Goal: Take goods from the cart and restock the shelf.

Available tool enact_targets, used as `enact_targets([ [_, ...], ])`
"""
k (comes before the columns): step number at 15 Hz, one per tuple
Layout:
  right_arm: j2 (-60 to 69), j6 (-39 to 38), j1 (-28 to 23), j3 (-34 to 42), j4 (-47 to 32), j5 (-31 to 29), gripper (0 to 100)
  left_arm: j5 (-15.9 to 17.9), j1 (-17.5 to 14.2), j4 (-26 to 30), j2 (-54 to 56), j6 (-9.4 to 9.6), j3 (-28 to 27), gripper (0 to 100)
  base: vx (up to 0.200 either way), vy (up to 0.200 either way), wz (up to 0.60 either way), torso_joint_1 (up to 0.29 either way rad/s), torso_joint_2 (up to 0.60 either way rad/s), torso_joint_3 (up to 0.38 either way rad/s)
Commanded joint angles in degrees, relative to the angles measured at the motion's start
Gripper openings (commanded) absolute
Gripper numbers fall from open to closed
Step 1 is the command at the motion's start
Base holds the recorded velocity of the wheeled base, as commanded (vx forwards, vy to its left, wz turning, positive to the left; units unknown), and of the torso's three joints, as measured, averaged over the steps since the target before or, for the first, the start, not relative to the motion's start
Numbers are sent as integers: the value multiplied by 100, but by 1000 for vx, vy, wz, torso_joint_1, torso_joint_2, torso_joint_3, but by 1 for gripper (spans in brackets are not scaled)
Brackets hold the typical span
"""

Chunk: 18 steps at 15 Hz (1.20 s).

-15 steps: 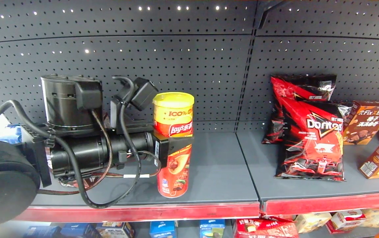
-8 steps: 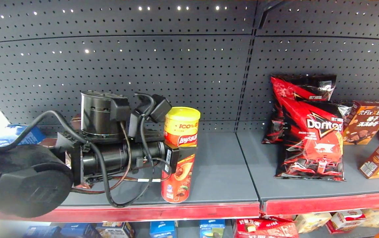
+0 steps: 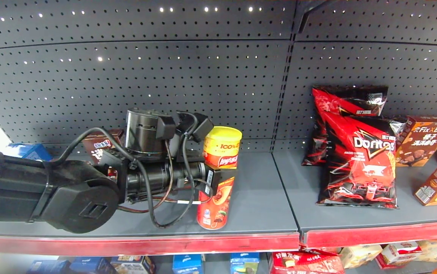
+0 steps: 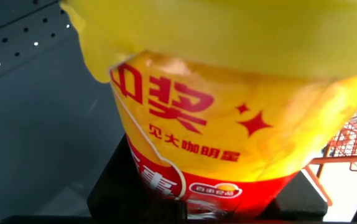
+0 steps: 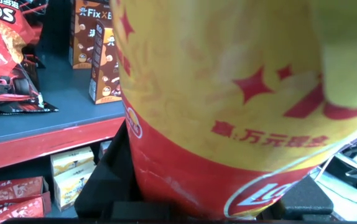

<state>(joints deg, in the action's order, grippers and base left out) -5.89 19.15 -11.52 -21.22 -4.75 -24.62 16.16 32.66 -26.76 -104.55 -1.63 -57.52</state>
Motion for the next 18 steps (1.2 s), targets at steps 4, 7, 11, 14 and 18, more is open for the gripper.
enact_targets([
  [4, -9, 1, 1, -5, 1, 2, 0, -17, 12, -22, -286, 14, -295, 0, 0, 0, 0, 0, 0, 0],
  [7, -9, 10, 1, -5, 1, 2, 0, -8, 4, -172, -338, 5, -243, 0, 0, 0, 0, 0, 0, 0],
  [11, -9, 10, 1, -5, 1, 10, 0, -17, -67, -172, -338, -12, -243, 0, 0, 0, 0, 0, 0, 0],
  [14, -9, 10, 1, -5, 1, 19, 0, -17, -67, -172, -417, -12, -260, 0, 0, 0, 0, 0, 0, 0],
  [18, -9, 10, 1, 4, -8, 19, 0, -8, -198, -172, -681, -39, -568, 0, 0, 0, 0, 0, 0, 0],
])
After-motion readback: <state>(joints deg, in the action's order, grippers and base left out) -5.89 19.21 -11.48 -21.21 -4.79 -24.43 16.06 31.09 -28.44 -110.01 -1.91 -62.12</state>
